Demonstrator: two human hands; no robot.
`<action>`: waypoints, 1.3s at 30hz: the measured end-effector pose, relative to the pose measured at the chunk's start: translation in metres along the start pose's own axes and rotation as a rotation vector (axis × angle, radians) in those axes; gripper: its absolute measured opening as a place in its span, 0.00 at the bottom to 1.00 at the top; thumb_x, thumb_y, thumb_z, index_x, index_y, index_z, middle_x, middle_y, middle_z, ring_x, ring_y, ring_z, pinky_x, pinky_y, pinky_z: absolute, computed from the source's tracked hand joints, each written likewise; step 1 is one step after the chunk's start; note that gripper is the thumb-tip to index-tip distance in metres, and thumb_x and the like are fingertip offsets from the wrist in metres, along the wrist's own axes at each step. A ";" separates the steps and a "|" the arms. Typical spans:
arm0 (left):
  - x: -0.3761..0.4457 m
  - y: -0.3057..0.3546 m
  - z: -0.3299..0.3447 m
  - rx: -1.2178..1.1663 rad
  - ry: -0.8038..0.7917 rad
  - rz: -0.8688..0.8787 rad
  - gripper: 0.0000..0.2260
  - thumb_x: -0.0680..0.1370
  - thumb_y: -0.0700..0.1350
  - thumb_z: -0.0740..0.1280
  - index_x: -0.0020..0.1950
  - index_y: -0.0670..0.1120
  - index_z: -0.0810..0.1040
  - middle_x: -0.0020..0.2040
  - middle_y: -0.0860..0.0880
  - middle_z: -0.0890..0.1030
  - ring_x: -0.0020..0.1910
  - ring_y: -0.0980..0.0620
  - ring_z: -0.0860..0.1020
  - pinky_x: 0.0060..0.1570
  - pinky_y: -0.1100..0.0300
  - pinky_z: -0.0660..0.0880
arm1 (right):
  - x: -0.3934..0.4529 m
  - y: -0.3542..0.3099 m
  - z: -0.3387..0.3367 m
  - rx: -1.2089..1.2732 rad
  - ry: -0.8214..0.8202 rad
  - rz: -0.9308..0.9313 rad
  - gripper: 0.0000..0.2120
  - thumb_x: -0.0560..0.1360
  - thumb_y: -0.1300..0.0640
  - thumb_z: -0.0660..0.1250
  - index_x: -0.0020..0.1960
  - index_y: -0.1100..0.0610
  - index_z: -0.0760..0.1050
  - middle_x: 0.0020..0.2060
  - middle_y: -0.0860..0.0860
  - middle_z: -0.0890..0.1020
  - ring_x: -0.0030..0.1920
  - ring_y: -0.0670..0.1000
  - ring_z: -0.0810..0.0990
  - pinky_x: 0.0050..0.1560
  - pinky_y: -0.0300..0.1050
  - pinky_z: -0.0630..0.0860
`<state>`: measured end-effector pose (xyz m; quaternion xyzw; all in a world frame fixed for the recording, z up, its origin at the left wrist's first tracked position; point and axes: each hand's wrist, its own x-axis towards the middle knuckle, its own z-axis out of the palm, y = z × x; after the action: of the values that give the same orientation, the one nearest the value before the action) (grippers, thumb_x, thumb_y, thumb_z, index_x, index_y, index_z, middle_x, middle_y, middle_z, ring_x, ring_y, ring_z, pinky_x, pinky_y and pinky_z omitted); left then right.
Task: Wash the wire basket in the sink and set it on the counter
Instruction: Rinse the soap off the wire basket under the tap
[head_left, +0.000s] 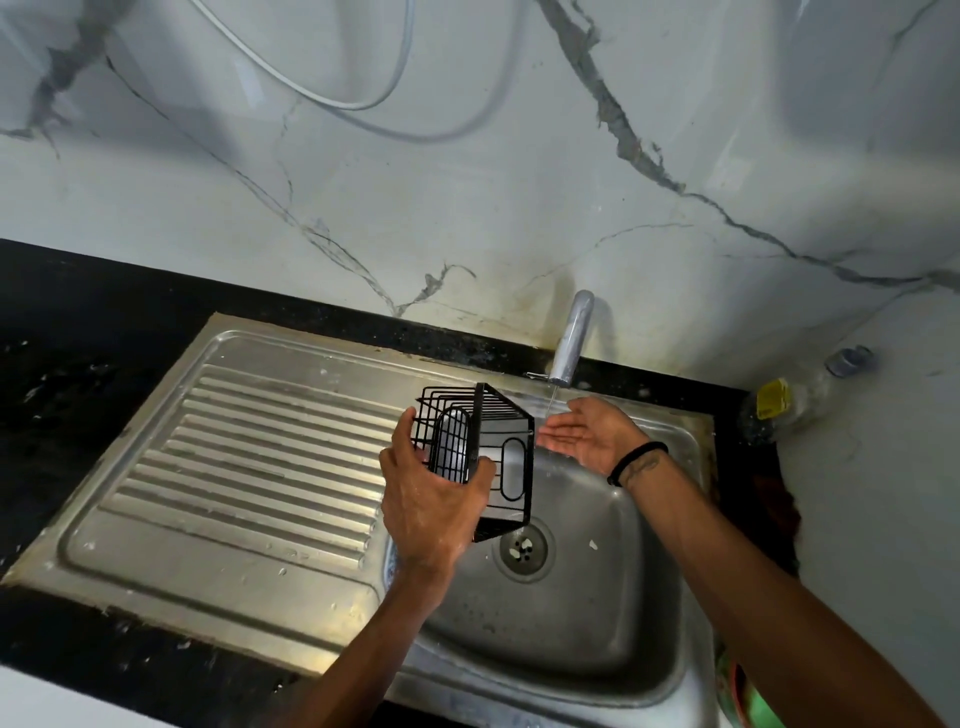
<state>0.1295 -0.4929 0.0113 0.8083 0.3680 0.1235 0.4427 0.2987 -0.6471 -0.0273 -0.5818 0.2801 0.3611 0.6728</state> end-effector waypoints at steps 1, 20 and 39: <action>-0.002 0.001 -0.001 0.006 -0.014 -0.027 0.46 0.68 0.56 0.80 0.80 0.57 0.59 0.69 0.47 0.72 0.67 0.45 0.74 0.63 0.44 0.74 | -0.001 0.000 0.001 0.014 0.008 -0.002 0.14 0.86 0.58 0.55 0.53 0.68 0.73 0.61 0.69 0.77 0.62 0.67 0.78 0.68 0.59 0.75; -0.008 -0.002 -0.008 -0.056 -0.125 -0.213 0.45 0.70 0.60 0.77 0.81 0.54 0.58 0.74 0.43 0.71 0.70 0.41 0.73 0.68 0.43 0.72 | -0.007 0.001 0.008 -0.006 0.035 -0.079 0.10 0.85 0.60 0.56 0.58 0.66 0.72 0.56 0.66 0.78 0.61 0.67 0.78 0.67 0.60 0.76; 0.000 -0.013 0.024 -0.472 -0.372 -0.584 0.37 0.67 0.62 0.77 0.70 0.46 0.72 0.58 0.46 0.75 0.49 0.46 0.76 0.48 0.46 0.78 | -0.015 -0.008 -0.003 0.024 -0.018 -0.033 0.17 0.85 0.61 0.57 0.70 0.70 0.68 0.63 0.70 0.77 0.62 0.68 0.79 0.58 0.56 0.79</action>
<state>0.1361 -0.5033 -0.0135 0.5548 0.4571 -0.0741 0.6912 0.2966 -0.6532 -0.0111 -0.5748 0.2688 0.3517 0.6883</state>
